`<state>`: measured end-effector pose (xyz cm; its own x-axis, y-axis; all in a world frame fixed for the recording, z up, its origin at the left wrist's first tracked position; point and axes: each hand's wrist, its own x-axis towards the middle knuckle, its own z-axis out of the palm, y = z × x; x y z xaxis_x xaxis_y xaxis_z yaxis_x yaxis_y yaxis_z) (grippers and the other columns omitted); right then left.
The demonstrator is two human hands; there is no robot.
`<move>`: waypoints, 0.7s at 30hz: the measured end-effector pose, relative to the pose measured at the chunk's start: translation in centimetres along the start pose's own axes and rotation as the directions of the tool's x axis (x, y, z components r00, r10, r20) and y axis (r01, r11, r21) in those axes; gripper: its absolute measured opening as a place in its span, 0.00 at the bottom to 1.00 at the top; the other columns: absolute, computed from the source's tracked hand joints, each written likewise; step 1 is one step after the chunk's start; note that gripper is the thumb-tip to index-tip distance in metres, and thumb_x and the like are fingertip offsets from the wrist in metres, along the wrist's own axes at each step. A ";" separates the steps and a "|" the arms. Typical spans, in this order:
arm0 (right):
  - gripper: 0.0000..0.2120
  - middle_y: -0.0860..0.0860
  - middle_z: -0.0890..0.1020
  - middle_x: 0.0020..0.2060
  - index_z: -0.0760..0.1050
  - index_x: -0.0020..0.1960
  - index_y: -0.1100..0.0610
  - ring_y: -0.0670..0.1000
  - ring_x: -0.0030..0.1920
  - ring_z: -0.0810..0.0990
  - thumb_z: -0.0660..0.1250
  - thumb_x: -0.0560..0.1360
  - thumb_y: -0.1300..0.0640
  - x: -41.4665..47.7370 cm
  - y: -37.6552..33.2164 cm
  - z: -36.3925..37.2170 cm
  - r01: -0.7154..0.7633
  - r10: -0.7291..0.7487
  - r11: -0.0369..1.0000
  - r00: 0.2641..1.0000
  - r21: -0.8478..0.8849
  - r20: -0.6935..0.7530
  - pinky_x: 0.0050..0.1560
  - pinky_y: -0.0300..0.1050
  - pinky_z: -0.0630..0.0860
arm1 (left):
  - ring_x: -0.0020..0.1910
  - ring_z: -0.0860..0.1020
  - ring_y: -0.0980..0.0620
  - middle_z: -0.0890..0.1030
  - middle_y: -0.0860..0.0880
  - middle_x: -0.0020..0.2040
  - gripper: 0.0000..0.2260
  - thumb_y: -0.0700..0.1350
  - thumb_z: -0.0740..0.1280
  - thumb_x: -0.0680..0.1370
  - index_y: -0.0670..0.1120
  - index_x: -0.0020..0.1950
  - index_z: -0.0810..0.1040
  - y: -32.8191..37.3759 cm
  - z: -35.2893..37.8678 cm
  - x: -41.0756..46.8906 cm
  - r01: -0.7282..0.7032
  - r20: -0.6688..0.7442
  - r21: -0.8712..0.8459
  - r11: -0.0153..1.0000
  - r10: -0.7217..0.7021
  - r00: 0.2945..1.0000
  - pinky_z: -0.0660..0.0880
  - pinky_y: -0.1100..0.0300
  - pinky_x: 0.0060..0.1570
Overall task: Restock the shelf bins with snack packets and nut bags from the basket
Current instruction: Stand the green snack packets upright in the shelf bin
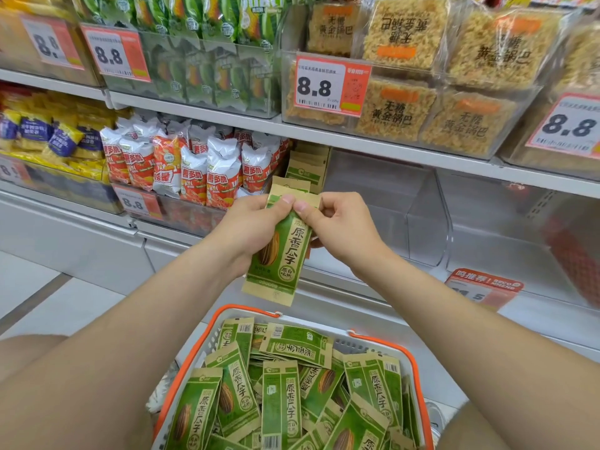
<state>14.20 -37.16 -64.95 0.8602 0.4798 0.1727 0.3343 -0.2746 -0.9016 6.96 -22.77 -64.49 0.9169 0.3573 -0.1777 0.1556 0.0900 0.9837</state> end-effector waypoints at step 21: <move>0.09 0.46 0.78 0.35 0.70 0.45 0.57 0.49 0.36 0.75 0.67 0.82 0.60 3.1 -1.0 -2.2 0.411 -0.525 0.836 0.793 -0.364 -0.309 0.37 0.47 0.70 | 0.65 0.74 0.45 0.75 0.45 0.66 0.15 0.36 0.62 0.82 0.47 0.68 0.72 0.9 -1.1 3.6 -0.239 -0.090 0.707 0.665 0.420 0.903 0.73 0.48 0.67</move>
<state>17.43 -37.25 -62.64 0.6256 0.2670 0.7330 0.7733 -0.3358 -0.5378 9.99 -20.43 -64.25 0.8605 0.4441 0.2498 0.1447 -0.6830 0.7160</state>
